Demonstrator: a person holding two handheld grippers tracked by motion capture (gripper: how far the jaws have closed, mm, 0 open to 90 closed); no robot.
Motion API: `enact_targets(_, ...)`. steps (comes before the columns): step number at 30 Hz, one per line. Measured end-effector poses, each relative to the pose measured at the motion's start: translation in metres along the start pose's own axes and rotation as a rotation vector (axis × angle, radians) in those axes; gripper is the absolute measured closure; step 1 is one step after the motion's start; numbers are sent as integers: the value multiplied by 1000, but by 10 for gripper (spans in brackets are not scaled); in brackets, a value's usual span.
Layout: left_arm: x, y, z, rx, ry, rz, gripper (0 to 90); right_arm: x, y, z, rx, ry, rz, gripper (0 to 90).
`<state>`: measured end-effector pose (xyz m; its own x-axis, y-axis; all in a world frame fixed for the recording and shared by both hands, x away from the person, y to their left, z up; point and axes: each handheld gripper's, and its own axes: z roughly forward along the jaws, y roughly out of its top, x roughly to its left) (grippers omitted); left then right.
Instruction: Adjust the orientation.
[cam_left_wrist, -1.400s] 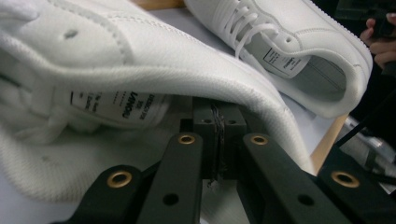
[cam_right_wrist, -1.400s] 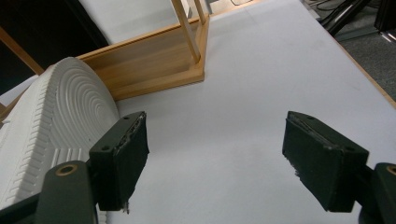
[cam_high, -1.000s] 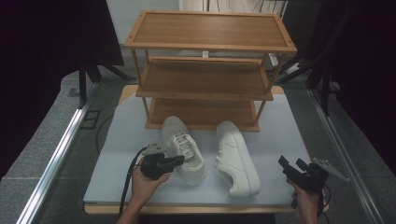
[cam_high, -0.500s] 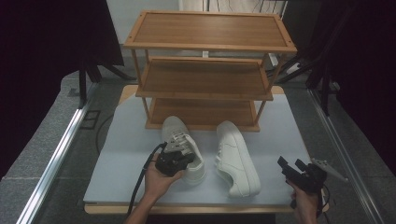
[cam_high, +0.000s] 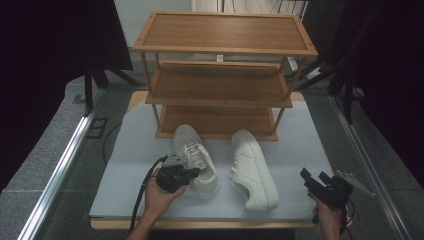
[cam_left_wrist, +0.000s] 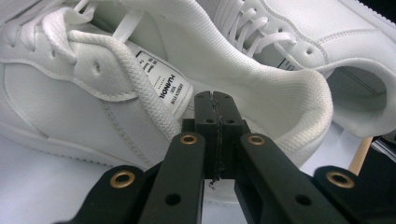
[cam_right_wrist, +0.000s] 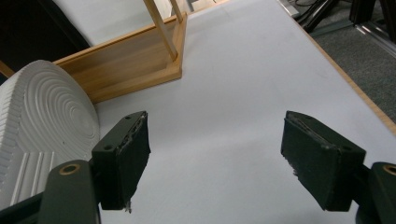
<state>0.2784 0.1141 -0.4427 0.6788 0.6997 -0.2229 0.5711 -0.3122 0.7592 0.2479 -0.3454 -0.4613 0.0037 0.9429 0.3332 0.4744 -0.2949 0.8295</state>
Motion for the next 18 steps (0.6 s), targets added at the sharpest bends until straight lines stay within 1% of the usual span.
enact_targets(2,-1,2,0,13,11,4,900,0,0,0,3,0,-1,232)
enact_targets(5,-7,6,2,50,50,40,900,0,-1,1,7,-1,0,233)
enact_targets(6,-7,7,2,61,52,46,900,0,-1,1,7,-2,-5,233)
enact_targets(9,-5,8,1,72,49,45,900,-1,-1,1,7,-2,-2,232)
enact_targets(12,-4,7,-2,78,56,46,900,-2,0,0,6,-2,6,232)
enact_targets(16,1,1,-13,98,86,52,900,-4,0,-1,6,-6,15,233)
enact_targets(18,5,-2,-18,99,90,45,900,-4,0,-1,5,-8,18,233)
